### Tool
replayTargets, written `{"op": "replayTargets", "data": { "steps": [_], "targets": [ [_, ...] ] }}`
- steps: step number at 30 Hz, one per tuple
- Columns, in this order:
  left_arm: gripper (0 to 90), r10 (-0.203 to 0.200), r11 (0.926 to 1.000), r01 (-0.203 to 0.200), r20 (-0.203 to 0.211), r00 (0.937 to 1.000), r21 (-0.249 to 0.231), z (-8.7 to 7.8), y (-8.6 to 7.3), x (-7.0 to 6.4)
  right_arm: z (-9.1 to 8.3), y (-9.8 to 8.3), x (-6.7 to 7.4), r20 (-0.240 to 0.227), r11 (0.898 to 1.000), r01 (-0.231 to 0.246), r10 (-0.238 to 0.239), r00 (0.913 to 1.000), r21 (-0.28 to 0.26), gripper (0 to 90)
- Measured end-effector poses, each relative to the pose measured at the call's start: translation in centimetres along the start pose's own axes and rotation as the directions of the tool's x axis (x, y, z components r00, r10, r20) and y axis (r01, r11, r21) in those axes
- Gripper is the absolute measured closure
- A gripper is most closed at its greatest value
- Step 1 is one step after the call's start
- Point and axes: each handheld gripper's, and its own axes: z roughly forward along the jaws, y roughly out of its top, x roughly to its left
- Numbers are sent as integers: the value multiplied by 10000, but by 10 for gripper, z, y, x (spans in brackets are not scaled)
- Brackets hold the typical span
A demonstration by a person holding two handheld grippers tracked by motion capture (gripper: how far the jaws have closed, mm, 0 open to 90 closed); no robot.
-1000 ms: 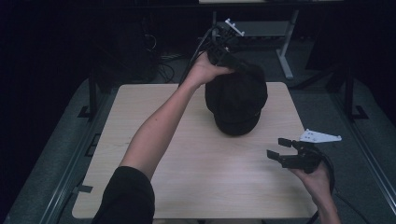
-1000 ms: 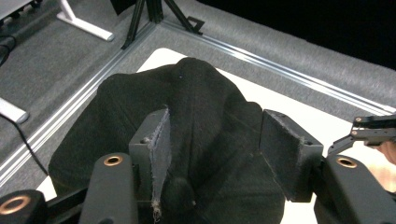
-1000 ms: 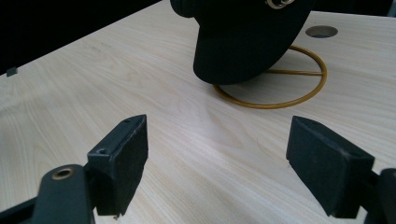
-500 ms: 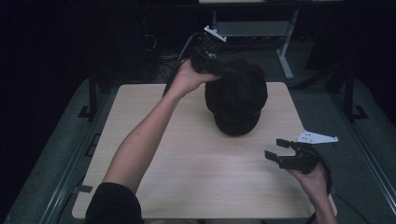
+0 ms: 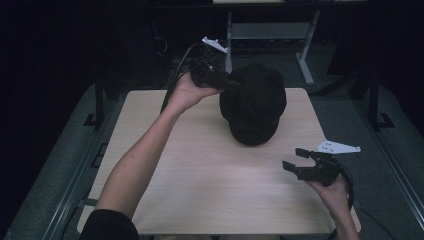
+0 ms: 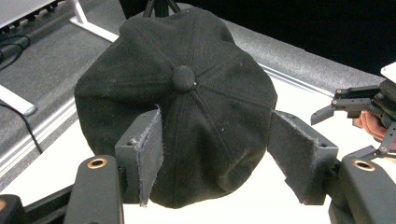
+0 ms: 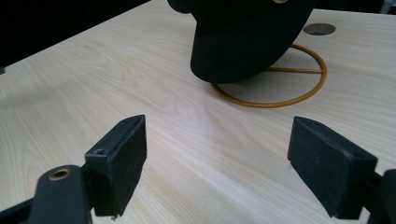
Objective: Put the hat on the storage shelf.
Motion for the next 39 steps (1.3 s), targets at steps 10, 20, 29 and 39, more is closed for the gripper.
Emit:
{"op": "replayTargets", "data": {
  "steps": [10, 20, 29, 39],
  "targets": [
    [329, -21, 10000, 21, -48, 10000, -50, -9, -19, -2, 3, 0, 1, -25, 9998, 84, -84, 10000, 170, 195],
    [318, -27, 10000, 26, -79, 10000, -67, -15, -37, -8, 6, 0, 1, -60, 9995, 136, -134, 9999, 287, 194],
    [313, -28, 10000, 27, -110, 9999, -70, -18, -51, -11, 7, -1, 2, -77, 9995, 130, -128, 9999, 293, 194],
    [299, -245, 9997, 243, -177, 9995, -98, -26, -79, -17, 11, -1, 4, -129, 9985, 253, -247, 9996, 488, 184]
  ]
}}
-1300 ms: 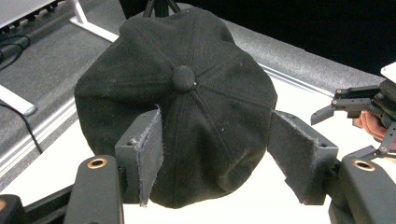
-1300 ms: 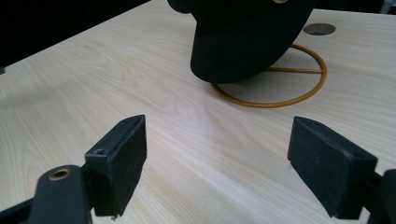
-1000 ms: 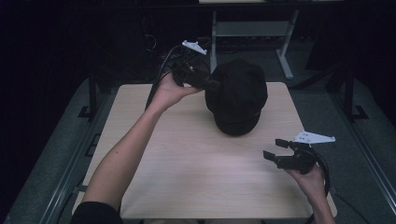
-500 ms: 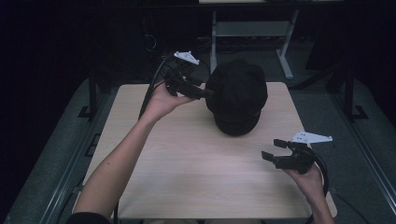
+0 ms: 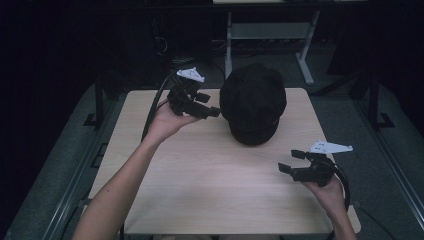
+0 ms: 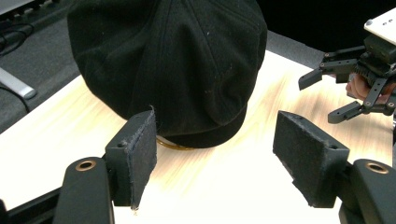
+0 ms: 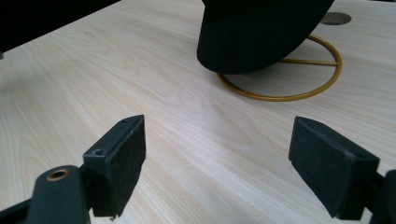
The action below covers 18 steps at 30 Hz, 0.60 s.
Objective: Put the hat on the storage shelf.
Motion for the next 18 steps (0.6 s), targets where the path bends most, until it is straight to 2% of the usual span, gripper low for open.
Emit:
{"op": "replayTargets", "data": {
  "steps": [5, 11, 18],
  "targets": [
    [288, -151, 9999, 151, -124, 9998, -1, -4, -14, -1, -3, 1, 1, 51, 9998, -2, 3, 10000, -193, 182],
    [282, -345, 9993, 343, -186, 9992, -132, -9, -30, -2, -2, 1, 2, 143, 9999, 92, -90, 9999, -130, 180],
    [278, -386, 9992, 382, -309, 9988, -143, -13, -47, -3, 0, 2, 6, 151, 9998, 198, -199, 9997, 46, 181]
  ]
}}
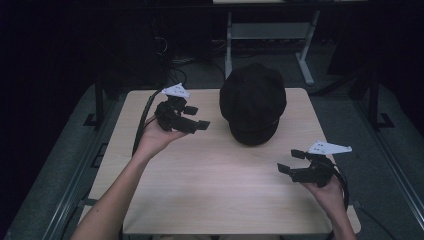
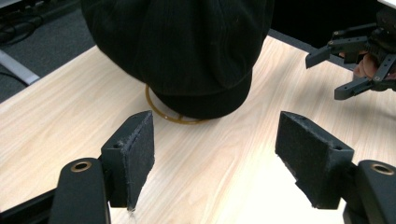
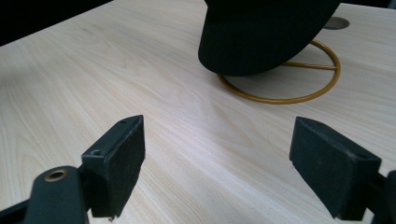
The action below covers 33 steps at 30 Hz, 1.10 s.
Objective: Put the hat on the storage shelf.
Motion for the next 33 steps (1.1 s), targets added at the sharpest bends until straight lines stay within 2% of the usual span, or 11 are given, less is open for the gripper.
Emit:
{"op": "replayTargets", "data": {
  "steps": [11, 16, 29, 33],
  "targets": [
    [262, -371, 9992, 369, -167, 9992, -135, -5, -30, 2, 4, 0, 2, -32, 9996, 178, -177, 9998, 226, 181],
    [261, -351, 9992, 347, -255, 9991, -174, -6, -38, 3, 5, 0, 2, -34, 9994, 192, -191, 9998, 288, 181],
    [251, -739, 9969, 730, -320, 9968, -289, -9, -69, 6, 7, -1, 3, -1, 9991, 129, -129, 9999, 405, 178],
    [245, -736, 9970, 727, -345, 9967, -258, -10, -78, 8, 8, -1, 3, 5, 9989, 124, -124, 9999, 443, 178]
  ]
}}
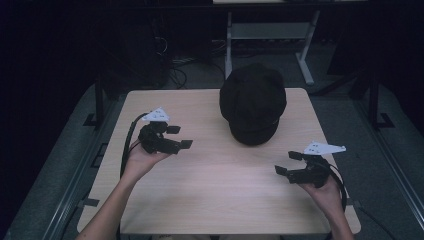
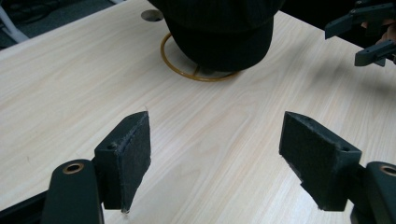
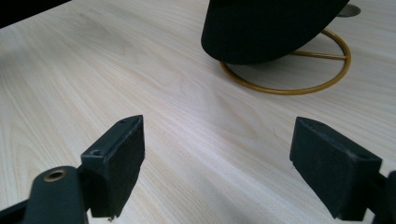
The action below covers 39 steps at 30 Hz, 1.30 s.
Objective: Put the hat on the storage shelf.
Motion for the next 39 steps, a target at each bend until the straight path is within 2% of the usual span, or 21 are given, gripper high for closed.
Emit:
{"op": "replayTargets", "data": {
  "steps": [7, 11, 15, 25, 34, 39],
  "targets": [
    [233, -109, 9999, 109, -31, 9999, 85, -1, -14, 1, 1, -1, 1, 12, 10000, -17, 17, 10000, 11, 178],
    [228, -96, 9999, 99, -207, 9997, 137, -2, -22, 2, 1, -2, 0, 14, 10000, -88, 88, 10000, 24, 179],
    [226, -299, 9995, 302, -238, 9993, 131, -3, -32, 3, 2, -3, 0, 25, 9999, -83, 83, 10000, 74, 179],
    [226, -391, 9992, 393, -404, 9984, 56, -8, -47, 4, 5, -4, 1, 27, 9999, -64, 64, 10000, 142, 179],
    [224, -302, 9994, 310, -490, 9983, 152, -9, -58, 3, 5, -4, 1, 37, 9999, -48, 47, 10000, 163, 179],
    [224, -407, 9990, 416, -557, 9976, 150, -10, -66, 3, 6, -4, 1, 29, 9998, -7, 6, 10000, 182, 179]
  ]
}}
